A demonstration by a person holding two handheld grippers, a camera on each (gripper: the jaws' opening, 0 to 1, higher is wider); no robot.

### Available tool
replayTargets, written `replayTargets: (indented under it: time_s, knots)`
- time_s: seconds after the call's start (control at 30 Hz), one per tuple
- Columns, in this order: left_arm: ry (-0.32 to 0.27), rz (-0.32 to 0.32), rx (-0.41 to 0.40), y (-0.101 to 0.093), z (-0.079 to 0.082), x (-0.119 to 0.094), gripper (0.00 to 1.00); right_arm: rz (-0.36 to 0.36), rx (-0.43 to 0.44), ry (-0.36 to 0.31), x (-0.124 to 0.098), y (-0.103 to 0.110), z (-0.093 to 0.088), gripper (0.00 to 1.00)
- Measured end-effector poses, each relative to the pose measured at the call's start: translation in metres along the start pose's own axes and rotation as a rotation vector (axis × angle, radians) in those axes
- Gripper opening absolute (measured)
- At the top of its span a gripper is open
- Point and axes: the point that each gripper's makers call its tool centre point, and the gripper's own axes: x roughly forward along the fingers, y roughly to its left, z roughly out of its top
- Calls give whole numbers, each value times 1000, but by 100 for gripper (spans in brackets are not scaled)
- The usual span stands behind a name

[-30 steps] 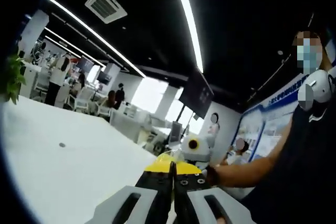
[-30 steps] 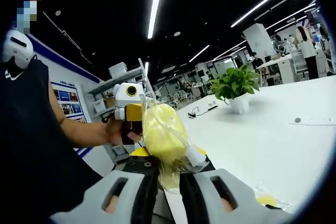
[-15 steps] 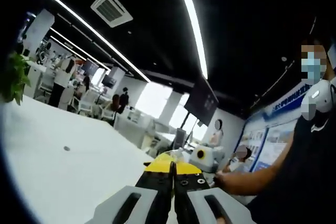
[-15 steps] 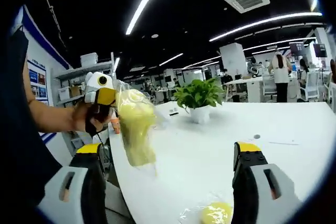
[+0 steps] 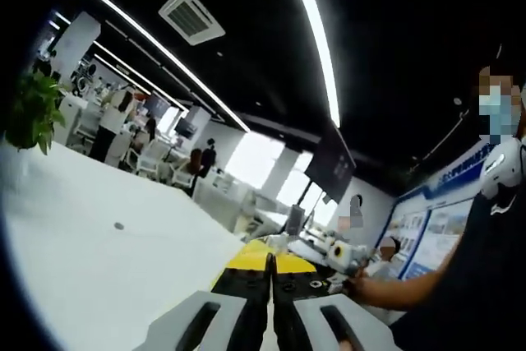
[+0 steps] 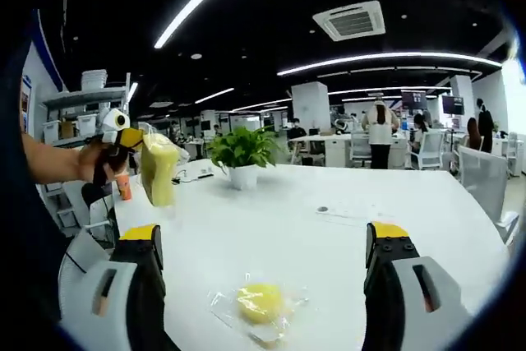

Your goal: Compare the silicone blocks by pressing each to a similar depth, holding the contact briefly, and releasing to observe deformation and rebound differences across the visible hardness samples.

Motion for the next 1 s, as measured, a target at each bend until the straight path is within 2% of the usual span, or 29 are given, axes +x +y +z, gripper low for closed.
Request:
replayTargets:
  time_s: [0.13,0.4,0.5,0.63,0.73,0.8,0.93,1.0]
  knots:
    - [-2,14,-7,5,-5,0,0,-28,-35,10,-15,-6,-11,96]
    - [-19,40,-65,20,-9,-2,0,-67,-40,57,-33,-12,-39,96]
    - [-29,64,-95,29,-10,-3,0,-91,-69,91,-36,-15,-49,96]
    - [-39,68,-120,35,-12,-5,0,-75,-45,114,-36,-13,-57,97]
    - [-18,102,-140,45,-24,-5,0,-77,-46,126,-35,-14,-67,97]
    - [-20,99,-142,45,-27,-5,0,-86,-22,156,-35,-16,-76,97]
    - [-26,111,-172,52,-32,-4,0,-88,-43,154,-34,-18,-81,97]
    - [-23,114,-182,56,-35,-4,0,-93,-50,130,-33,-18,-78,97]
